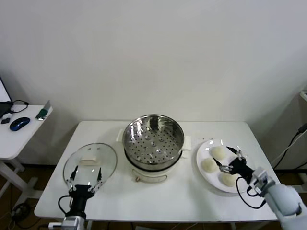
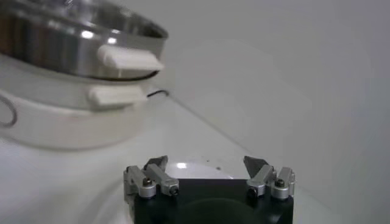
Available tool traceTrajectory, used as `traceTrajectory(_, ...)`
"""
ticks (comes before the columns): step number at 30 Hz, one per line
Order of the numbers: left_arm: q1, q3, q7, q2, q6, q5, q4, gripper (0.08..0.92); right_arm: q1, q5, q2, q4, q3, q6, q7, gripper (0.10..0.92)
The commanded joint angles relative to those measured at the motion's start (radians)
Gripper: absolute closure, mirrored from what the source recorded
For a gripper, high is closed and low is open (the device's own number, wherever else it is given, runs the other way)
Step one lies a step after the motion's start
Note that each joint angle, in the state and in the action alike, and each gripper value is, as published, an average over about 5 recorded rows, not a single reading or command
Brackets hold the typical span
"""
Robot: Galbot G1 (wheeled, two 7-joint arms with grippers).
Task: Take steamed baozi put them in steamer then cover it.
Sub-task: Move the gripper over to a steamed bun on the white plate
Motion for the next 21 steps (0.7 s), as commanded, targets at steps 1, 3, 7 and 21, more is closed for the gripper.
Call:
traceTrajectory(1, 0.005, 0.004, -0.020, 0.004, 0.022, 0.005, -0.007, 0.177, 0.366, -0.068, -0.235, -0.137, -0.325, -0.031, -0.223, 0.203)
traceTrajectory(3, 0.008, 0.009, -0.033, 0.008, 0.059, -0.028, -0.023, 0.177, 0.495, -0.072, -0.249, -0.180, -0.467, -0.028, -0.252, 0.203)
traceTrajectory(7, 0.005, 0.008, -0.047, 0.014, 0.112, -0.084, -0.044, 0.177, 0.758, -0.059, -0.255, -0.259, -0.774, -0.025, -0.355, 0.203)
traceTrajectory(21, 0.012, -0.006, -0.052, 0.021, 0.129, -0.090, -0.044, 0.177, 1.239, -0.032, -0.033, -0.547, -1.383, -0.005, -0.452, 0.203)
